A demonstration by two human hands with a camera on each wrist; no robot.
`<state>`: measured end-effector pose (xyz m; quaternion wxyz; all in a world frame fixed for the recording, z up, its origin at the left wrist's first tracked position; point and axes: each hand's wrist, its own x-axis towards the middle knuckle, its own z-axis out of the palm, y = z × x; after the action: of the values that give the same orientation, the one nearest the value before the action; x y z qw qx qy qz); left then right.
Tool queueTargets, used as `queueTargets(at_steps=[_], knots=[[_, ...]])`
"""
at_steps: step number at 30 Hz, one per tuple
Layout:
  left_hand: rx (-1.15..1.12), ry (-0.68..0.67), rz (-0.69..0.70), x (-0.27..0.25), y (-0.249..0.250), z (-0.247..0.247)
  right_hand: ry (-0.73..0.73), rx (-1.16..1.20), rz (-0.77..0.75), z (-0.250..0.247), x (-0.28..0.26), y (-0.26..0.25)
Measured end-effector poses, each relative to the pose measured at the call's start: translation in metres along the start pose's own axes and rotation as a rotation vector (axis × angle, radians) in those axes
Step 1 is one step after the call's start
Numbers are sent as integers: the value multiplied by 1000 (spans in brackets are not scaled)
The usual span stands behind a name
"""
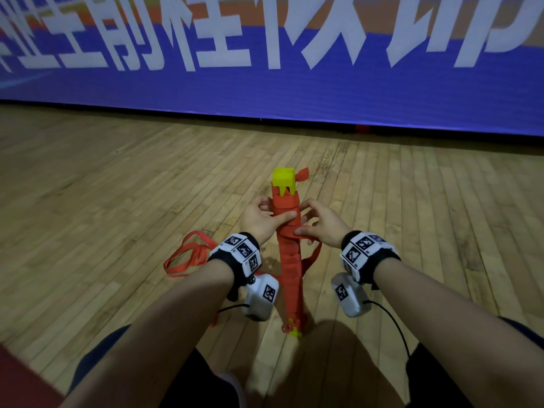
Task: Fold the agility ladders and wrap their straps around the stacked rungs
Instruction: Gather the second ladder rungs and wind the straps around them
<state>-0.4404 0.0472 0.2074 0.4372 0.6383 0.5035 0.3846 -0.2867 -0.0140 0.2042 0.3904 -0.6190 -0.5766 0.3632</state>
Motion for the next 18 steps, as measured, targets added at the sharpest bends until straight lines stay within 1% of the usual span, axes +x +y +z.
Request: queueTargets(at_steps=[3,7,11,13,16,18], knots=[[-23,-37,-25,1,0,-4,-18,5,-2,-1,0,0],[-60,-82,-47,0,1,-9,-3,5,-10,1,0,-1],[-111,-87,-22,-3,0,-6,43,-21,-4,4,2,0],[-101,-104,2,-8,-1,0,56,-37,-16,4,1,1],[-51,-93,42,-9,-3,4,44,-34,-28,5,1,-1],[-59,-95,37,-5,-2,1,24,-22,-32,4,2,0]])
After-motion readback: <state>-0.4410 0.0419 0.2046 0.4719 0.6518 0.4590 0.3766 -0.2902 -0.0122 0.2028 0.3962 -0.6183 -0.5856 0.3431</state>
